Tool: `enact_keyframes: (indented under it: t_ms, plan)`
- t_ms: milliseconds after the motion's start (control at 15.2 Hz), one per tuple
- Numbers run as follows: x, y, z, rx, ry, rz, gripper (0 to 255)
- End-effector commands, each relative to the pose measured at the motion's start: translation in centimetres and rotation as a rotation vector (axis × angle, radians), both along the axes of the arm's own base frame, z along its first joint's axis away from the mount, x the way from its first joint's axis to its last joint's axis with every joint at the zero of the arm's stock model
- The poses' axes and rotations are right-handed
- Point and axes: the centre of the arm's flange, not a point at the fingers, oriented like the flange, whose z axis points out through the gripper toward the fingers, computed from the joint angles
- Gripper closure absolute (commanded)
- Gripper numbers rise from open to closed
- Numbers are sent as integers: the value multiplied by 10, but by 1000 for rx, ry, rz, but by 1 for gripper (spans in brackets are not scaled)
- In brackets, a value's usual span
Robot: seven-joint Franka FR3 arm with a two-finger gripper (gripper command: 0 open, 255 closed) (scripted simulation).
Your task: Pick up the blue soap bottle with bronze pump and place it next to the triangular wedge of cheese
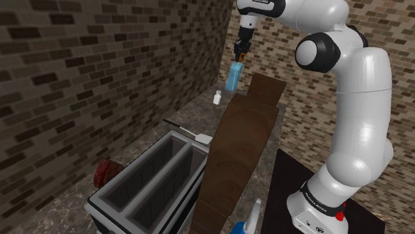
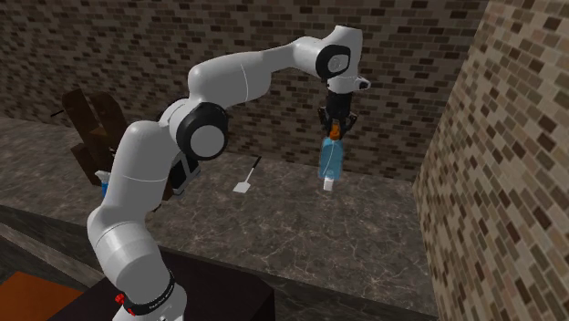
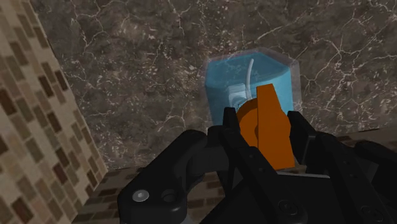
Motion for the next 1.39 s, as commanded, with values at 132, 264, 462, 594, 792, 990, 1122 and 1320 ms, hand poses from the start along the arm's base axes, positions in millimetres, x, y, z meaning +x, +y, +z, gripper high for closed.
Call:
enact_keyframes:
  t_ms: [132, 264, 462, 594, 792, 990, 1122, 1320]
  plan:
    - [1, 0, 20, 0, 0, 0, 255]
    - [1, 0, 30, 0, 0, 0, 255]
    - [-8, 39, 31, 0, 0, 0, 255]
    - [-13, 65, 31, 0, 0, 0, 255]
    - [-22, 103, 31, 0, 0, 0, 255]
    - [-30, 142, 31, 0, 0, 0, 255]
    - [-36, 168, 31, 0, 0, 0, 255]
    - [-44, 207, 31, 0, 0, 0, 255]
